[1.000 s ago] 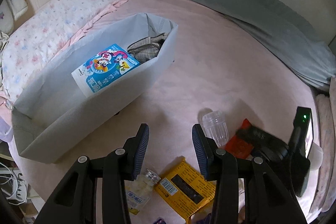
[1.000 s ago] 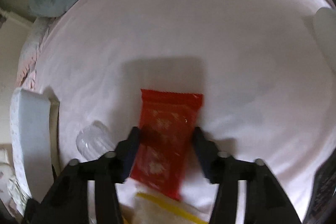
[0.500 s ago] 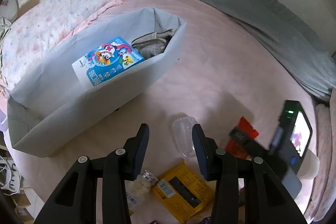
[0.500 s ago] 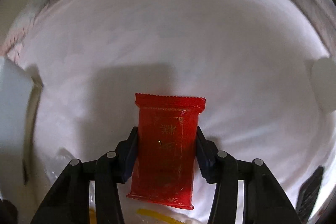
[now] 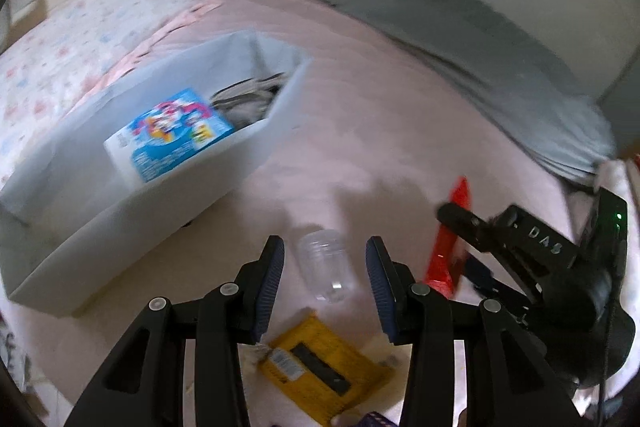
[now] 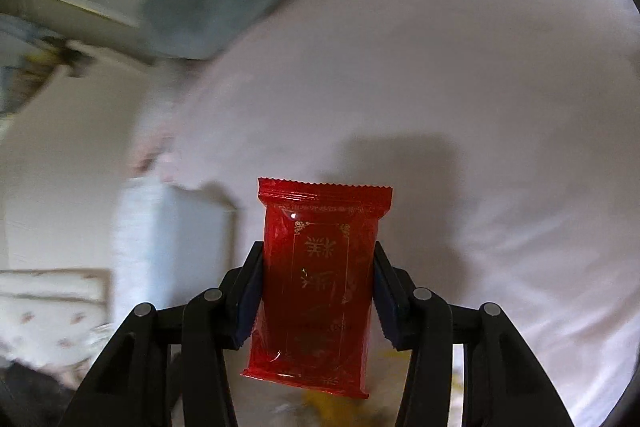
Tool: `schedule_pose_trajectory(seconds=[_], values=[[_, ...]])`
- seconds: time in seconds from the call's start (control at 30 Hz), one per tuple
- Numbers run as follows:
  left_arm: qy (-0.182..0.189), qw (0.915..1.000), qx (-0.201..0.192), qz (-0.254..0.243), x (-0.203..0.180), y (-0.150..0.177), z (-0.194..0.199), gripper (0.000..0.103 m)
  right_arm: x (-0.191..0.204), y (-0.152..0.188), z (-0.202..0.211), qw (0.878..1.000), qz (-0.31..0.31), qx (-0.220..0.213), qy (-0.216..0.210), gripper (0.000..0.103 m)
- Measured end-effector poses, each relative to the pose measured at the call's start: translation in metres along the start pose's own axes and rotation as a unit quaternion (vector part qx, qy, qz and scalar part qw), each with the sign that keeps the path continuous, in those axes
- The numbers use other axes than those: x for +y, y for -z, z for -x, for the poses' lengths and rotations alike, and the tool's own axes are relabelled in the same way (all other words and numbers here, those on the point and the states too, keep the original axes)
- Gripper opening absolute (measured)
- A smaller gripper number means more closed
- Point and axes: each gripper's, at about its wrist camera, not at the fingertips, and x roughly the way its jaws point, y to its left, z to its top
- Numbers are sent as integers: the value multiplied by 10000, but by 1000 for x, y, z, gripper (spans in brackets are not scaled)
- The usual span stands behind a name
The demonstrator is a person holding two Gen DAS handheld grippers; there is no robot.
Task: Organize objects
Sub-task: 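Lift the red packet with the right gripper and carry it over the grey bin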
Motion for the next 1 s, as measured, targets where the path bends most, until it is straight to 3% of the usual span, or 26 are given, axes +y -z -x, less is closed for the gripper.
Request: schedule_pose_trajectory(seconds=[0.07, 0.17, 0.4, 0.5, 0.77, 0.87, 1.0], values=[[290, 9995, -64, -135, -5, 0, 5, 43, 5, 3, 7, 9983, -78, -20, -571, 47], [652, 9966, -301, -411, -11, 1, 19, 45, 5, 2, 11, 9944, -238, -70, -1027, 47], [776, 9906, -534, -988, -27, 5, 29, 49, 3, -17, -5, 9791, -618, -26, -1936, 47], [903, 9887, -559, -1060, -25, -1, 27, 49, 9, -28, -13, 9795, -603, -115, -1917, 47], [1698, 9751, -706, -1240, -25, 3, 45, 56, 13, -34, -27, 9731, -812, -244, -2144, 47], [1385, 9792, -684, -1315, -28, 2, 40, 56, 26, -32, -37, 9697, -689, -8, -2343, 47], [904, 9862, -825, -1117, -16, -2, 38, 53, 48, -25, -52, 9582, -337, 680, -2757, 47]])
